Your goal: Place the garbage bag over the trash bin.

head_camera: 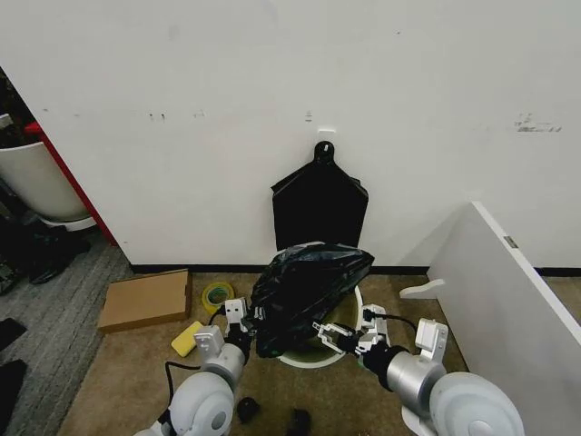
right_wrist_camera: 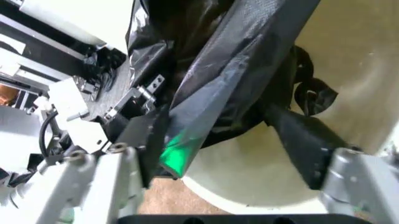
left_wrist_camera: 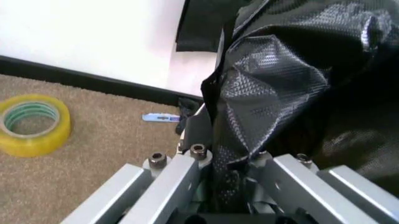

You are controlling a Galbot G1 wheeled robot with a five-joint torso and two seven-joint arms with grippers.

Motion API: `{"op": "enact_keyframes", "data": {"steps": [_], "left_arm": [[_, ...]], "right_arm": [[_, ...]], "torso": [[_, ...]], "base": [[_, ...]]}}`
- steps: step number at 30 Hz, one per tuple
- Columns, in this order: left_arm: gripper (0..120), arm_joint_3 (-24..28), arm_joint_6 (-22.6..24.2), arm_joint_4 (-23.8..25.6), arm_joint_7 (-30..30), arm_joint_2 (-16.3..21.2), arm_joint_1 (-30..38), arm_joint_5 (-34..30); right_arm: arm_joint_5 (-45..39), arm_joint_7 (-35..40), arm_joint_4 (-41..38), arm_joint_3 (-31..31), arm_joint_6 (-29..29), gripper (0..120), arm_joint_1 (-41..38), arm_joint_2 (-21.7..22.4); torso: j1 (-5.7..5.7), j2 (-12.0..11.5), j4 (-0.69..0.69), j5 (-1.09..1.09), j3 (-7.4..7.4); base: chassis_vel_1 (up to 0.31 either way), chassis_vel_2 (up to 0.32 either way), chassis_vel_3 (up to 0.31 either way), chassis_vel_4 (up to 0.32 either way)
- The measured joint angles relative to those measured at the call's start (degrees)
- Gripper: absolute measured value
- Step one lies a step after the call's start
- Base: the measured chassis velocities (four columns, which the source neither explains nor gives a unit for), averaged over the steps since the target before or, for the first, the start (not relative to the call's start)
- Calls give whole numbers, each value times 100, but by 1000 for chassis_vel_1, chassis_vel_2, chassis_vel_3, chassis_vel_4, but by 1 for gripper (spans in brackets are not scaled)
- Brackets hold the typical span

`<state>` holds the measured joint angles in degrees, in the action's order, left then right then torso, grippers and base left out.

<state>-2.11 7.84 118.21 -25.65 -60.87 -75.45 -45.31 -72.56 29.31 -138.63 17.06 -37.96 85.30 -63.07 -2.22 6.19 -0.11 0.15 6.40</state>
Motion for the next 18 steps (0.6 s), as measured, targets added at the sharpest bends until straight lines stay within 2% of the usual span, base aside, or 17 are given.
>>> {"op": "enact_keyframes", "data": {"steps": [2,4,6,8,12,14,16,18], "left_arm": [[1,0,0,3,5,1,-13,34],[1,1,-4,8,9,-2,-41,66],[1,-1,-6,11,9,-5,-47,71],[1,-9,-12,20,14,-15,-61,81],[1,-13,-28,24,20,-57,-69,108],[1,-13,-31,22,21,-67,-66,112],[1,-11,-33,10,22,-84,-61,121],[1,-9,-37,-2,22,-105,-59,125]], "right_arm": [[40,-3,-22,-31,6,52,16,-6],[84,-9,-55,-52,15,40,19,-7],[91,-14,-56,-54,16,38,18,-6],[121,-30,-56,-61,19,30,18,-3],[240,-101,-55,-120,21,10,50,-10],[255,-109,-55,-129,21,9,57,-16],[282,-126,-61,-140,24,1,69,-29],[332,-151,-62,-151,42,0,82,-37]], "torso": [[0,0,0,0,0],[0,0,0,0,0],[0,0,0,0,0],[0,0,0,0,0],[0,0,0,0,0],[0,0,0,0,0],[0,0,0,0,0],[0,0,0,0,0]], "base": [[0,0,0,0],[0,0,0,0],[0,0,0,0],[0,0,0,0],[0,0,0,0],[0,0,0,0],[0,0,0,0],[0,0,0,0]]}}
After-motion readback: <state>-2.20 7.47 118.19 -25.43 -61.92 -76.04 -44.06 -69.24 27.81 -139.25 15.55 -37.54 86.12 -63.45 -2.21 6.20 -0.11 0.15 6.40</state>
